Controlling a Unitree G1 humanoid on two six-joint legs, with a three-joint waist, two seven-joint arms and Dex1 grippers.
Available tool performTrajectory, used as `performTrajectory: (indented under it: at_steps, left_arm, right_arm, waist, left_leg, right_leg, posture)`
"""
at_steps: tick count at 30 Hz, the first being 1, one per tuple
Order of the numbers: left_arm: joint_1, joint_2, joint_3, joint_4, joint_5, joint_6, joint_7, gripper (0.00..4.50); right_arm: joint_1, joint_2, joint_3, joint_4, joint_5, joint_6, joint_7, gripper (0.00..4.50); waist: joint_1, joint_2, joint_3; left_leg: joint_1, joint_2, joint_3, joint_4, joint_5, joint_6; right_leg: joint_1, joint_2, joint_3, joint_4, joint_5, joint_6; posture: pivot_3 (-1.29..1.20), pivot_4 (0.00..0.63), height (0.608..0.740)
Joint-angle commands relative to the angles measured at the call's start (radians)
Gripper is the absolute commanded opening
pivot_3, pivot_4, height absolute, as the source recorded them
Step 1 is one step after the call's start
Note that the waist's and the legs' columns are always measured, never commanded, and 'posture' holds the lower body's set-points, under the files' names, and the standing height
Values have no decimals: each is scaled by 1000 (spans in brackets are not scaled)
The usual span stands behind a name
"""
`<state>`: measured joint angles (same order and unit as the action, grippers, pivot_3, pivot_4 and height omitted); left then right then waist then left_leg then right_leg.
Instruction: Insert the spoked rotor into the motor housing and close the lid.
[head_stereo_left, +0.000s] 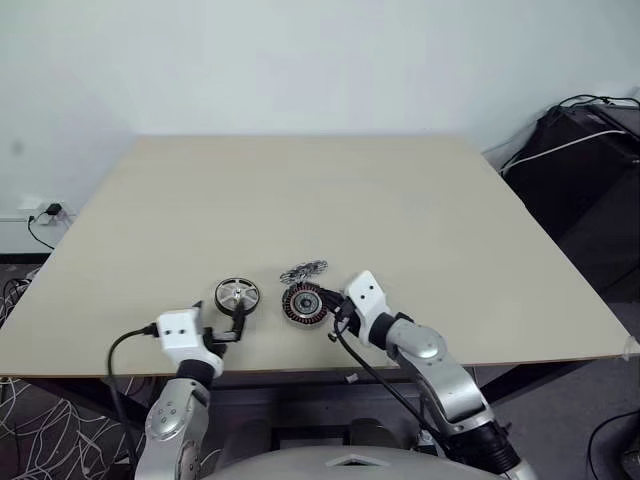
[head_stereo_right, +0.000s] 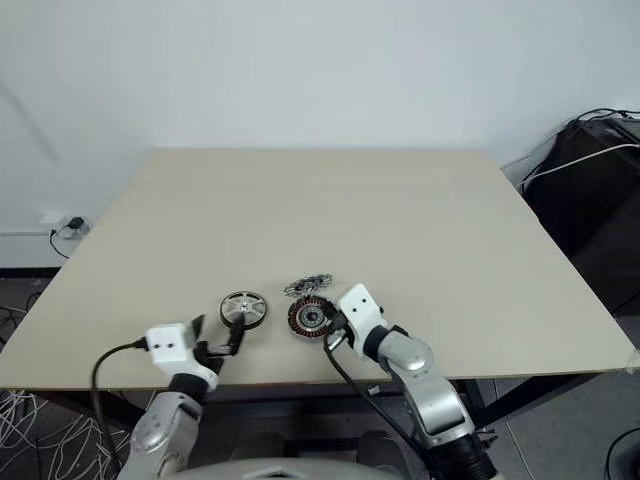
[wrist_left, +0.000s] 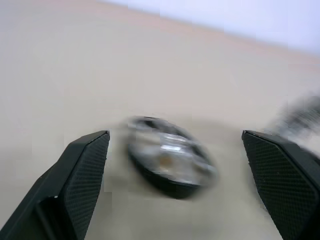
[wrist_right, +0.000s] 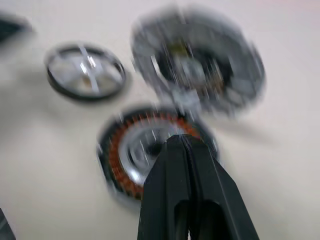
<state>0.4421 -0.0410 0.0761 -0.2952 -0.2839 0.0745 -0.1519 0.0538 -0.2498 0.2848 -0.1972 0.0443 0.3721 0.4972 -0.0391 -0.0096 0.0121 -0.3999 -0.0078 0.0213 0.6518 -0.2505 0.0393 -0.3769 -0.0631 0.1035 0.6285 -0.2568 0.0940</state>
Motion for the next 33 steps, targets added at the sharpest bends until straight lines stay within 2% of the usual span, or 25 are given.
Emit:
performTrajectory:
  at_steps: [1, 8, 24, 27, 33]
  left_arm:
    - [-21, -31, 57, -22, -91, 40, 37, 4500]
    - [-74, -31, 101, 21, -237, 237, 44, 4500]
    - [-208, -29, 106, 74, -374, 416, 39, 4500]
    - [-222, -39, 116, 91, -403, 447, 54, 3930]
    - [-229, -58, 131, 99, -449, 464, 80, 1989]
  right_arm:
    - [-8, -6, -28, -49, 13, 3, -11, 35]
    - [-4, -7, -30, -61, 19, 11, -19, 35]
    - [12, -8, -40, -93, 25, 21, -43, 35]
    - [11, -7, -40, -90, 25, 19, -47, 0]
    - [14, -6, -38, -91, 28, 20, -54, 0]
  waist:
    - [0, -1, 1]
    - [1, -7, 4]
    - [2, -8, 4]
    - [2, -8, 4]
    - [2, -8, 4]
  left_leg:
    - [0, 0, 0, 0, 0, 0]
    - [0, 0, 0, 0, 0, 0]
    - [0, -1, 0, 1, 0, 0]
    - [0, -1, 0, 1, 0, 0]
    - [0, -1, 0, 1, 0, 0]
  right_leg:
    - [0, 0, 0, 0, 0, 0]
    - [0, 2, 0, 0, 0, 0]
    - [0, 2, 0, 0, 0, 0]
    - [0, 2, 0, 0, 0, 0]
    - [0, 2, 0, 0, 0, 0]
  posture:
    - [0, 0, 740]
    - [0, 0, 740]
    - [0, 0, 740]
    - [0, 0, 740]
    - [0, 0, 740]
